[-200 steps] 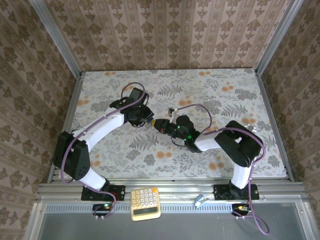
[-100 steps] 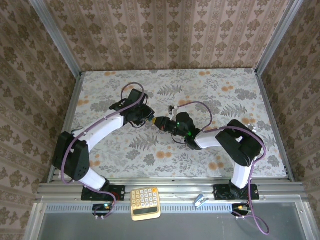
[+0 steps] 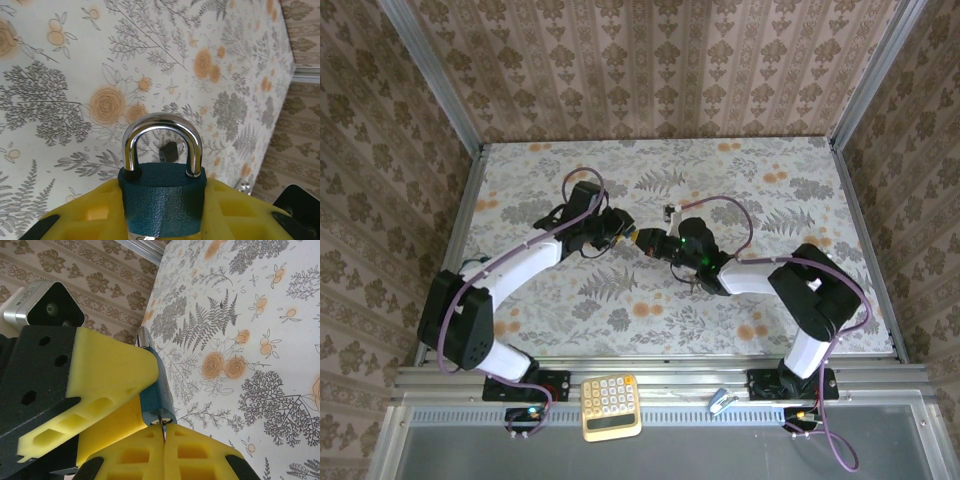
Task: Unlock with the key
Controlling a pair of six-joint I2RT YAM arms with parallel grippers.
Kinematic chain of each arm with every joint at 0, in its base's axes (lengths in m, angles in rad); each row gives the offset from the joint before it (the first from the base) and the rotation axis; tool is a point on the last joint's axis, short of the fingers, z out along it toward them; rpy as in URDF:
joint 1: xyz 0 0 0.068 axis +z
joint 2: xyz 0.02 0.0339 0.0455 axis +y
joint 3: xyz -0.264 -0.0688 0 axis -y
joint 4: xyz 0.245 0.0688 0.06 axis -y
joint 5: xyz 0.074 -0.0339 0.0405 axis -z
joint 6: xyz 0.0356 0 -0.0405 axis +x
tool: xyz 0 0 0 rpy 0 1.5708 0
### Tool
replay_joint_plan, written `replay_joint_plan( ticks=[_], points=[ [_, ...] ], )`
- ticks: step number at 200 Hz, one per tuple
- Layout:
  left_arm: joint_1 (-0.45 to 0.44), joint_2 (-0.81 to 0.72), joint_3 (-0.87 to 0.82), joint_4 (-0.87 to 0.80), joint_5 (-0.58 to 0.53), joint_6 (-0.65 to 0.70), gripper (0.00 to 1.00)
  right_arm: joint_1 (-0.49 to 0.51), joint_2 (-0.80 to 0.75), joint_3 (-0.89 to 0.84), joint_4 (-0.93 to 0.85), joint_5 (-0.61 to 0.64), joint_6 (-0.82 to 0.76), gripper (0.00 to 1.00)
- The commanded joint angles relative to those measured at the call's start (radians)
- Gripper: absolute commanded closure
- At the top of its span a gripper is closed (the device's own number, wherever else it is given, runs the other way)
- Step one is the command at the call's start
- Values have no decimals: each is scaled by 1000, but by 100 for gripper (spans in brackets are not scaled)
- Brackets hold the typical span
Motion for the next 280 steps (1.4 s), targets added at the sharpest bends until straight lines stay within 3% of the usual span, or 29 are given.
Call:
replay_joint_plan(
  ticks=[1,88,163,202,280],
  points=[
    [-27,-35,-36,142,200,-9,78,-1,-41,32,71,-38,6,100],
    [25,-96,-170,577,328,-5,79,-19,-57,17,203,-193,139,100],
    [42,-123,-235,697,349,-49,81,-27,-9,3,343,-253,251,100],
    [36,-170,-209,567,312,15,81,-28,-42,2,231,-209,217,100],
    [-12,-172,-70,214,210,128,81,10,-157,137,-356,-97,-86,98]
  ],
)
